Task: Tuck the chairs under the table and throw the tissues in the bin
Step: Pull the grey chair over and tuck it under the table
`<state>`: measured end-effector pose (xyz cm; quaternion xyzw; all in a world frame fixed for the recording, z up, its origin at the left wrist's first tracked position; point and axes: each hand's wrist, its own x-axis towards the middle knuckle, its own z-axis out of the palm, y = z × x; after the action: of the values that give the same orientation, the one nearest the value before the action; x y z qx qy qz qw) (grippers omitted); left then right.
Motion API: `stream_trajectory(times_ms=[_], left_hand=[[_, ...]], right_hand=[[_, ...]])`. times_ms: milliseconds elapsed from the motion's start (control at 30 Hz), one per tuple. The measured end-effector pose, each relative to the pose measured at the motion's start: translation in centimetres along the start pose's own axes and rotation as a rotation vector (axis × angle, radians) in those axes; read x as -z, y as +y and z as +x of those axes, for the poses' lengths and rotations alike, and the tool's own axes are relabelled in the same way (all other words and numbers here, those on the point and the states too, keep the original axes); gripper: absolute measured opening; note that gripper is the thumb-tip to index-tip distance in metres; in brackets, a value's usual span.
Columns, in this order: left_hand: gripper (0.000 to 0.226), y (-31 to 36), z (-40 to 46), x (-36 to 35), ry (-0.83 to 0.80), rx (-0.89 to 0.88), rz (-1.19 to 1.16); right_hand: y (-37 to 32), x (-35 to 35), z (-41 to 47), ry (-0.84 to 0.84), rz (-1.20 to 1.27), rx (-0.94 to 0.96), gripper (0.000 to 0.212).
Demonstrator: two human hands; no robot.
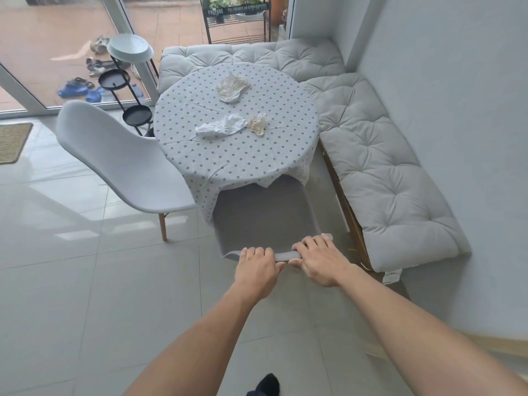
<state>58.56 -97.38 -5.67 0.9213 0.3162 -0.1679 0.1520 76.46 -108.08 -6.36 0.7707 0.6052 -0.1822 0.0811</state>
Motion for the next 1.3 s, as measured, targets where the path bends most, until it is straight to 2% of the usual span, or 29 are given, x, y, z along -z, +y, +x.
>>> stream_trajectory(times_ms=[233,433,567,667,967,1300], left_hand=[[0.05,0.5,3.2,1.1,-0.013,0.042,-0.053],[0.041,-0.6,2.7,2.6,-0.024,0.062,-0.073],[0.061,-3.5,1.6,4.8,-0.019,0.076,-0.063],[0.068,-5.8,1.3,7.4,0.0,0.093,-0.073],[0.073,-16.2,2.8,15.5,0.062,0.028,-0.063],[0.076,-30.5,9.9,23.8,0.056,-0.05,0.032]], right_hand=[[1.7,0.7,2.3,-0.054,0.04,-0.063,0.064],[0.8,2.2,1.7,-0.11,0.151,-0.158,0.067],[-0.2,4.0,0.9,-0.113,0.148,-0.189,0.072],[-1.6,5.9,1.3,-0.105,0.147,-0.219,0.076],[-7.0,12.5,7.7,-0.041,0.156,-0.275,0.08],[-13.8,19.6,19.2,0.034,0.235,-0.374,0.077]])
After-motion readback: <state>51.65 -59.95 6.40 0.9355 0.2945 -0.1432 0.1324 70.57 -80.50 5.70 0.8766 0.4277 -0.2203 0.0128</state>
